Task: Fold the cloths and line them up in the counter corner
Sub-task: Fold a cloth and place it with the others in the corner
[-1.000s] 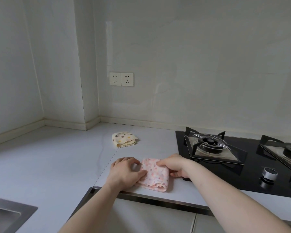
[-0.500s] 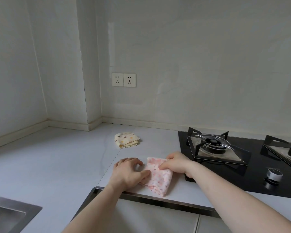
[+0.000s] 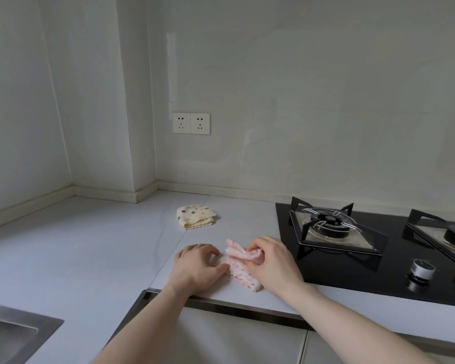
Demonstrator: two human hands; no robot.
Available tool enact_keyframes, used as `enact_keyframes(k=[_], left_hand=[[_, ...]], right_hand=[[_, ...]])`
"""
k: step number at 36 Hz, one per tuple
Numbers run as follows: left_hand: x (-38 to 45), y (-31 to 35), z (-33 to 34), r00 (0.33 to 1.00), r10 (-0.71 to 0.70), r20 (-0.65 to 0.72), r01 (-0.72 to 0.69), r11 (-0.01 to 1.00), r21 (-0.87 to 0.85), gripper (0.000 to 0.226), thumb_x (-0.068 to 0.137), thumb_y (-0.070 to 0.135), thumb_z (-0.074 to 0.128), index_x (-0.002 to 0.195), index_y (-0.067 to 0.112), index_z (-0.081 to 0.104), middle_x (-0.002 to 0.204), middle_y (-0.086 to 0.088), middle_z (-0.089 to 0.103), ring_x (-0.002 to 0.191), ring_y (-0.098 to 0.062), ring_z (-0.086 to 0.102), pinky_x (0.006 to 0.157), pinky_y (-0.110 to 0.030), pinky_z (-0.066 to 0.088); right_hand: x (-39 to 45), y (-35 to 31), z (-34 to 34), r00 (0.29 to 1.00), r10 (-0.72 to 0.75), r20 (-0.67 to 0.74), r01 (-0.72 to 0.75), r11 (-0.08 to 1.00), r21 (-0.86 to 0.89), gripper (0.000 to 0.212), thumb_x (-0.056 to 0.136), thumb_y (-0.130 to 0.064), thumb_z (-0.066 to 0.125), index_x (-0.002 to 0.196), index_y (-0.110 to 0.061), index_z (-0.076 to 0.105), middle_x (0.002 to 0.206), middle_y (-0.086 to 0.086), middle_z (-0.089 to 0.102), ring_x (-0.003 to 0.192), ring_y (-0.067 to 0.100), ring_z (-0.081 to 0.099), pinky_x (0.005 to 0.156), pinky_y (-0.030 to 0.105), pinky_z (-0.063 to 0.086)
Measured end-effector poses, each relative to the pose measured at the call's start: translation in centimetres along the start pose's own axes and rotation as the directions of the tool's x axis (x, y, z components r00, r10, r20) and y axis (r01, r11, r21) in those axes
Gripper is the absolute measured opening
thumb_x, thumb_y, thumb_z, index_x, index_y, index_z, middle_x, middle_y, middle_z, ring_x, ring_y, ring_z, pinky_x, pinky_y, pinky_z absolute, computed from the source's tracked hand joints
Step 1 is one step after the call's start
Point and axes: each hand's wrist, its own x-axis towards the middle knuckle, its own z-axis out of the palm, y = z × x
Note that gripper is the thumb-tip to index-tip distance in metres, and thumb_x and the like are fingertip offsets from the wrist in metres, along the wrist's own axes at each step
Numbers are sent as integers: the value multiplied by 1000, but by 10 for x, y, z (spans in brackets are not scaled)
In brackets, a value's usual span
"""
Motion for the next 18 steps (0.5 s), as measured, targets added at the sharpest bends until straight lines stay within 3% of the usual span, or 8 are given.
enact_keyframes(k=[2, 6, 10, 14, 18], left_hand=[[0, -1, 1, 1000, 6, -4, -6, 1000, 6, 55, 77, 73, 49, 120, 42, 62, 134, 21, 59, 134, -15, 44, 112, -37, 30], [-1, -2, 2, 1000, 9, -11, -9, 1000, 18, 53, 79, 73, 50, 120, 41, 62, 133, 20, 60, 132, -15, 45, 110, -36, 31], [-1, -2, 2, 1000, 10, -12, -9, 1000, 29, 53, 80, 73, 49, 120, 41, 62, 131, 19, 61, 130, -16, 47, 109, -36, 33], [0, -2, 1, 1000, 9, -6, -9, 999, 32, 51, 79, 72, 47, 118, 42, 63, 130, 20, 61, 130, -16, 47, 108, -37, 34], [1, -4, -2, 1000, -8, 20, 10, 997, -71, 47, 77, 56, 38, 112, 43, 66, 130, 19, 63, 129, -16, 49, 108, -38, 33]], right_hand=[[-5, 3, 2, 1000, -10, 11, 9, 1000, 3, 4, 87, -20, 68, 91, -21, 66, 94, -14, 58, 93, 6, 51, 74, 22, 46], [-16, 12, 8, 999, -38, 36, 37, 999, 30, 13, 87, -22, 68, 99, -28, 70, 96, -17, 60, 96, 1, 49, 77, 10, 39], [-25, 17, 16, 996, -66, 67, 60, 995, 82, 13, 88, -25, 66, 98, -31, 73, 93, -18, 65, 96, -1, 51, 82, 18, 45], [-30, 16, 19, 1000, -8, 9, 7, 989, 149, 14, 86, -29, 67, 95, -32, 76, 88, -18, 67, 94, 1, 56, 77, 15, 45], [-29, 13, 21, 999, -37, 11, 35, 988, 149, 12, 81, -32, 69, 88, -29, 78, 87, -16, 71, 93, 4, 57, 81, 19, 47]])
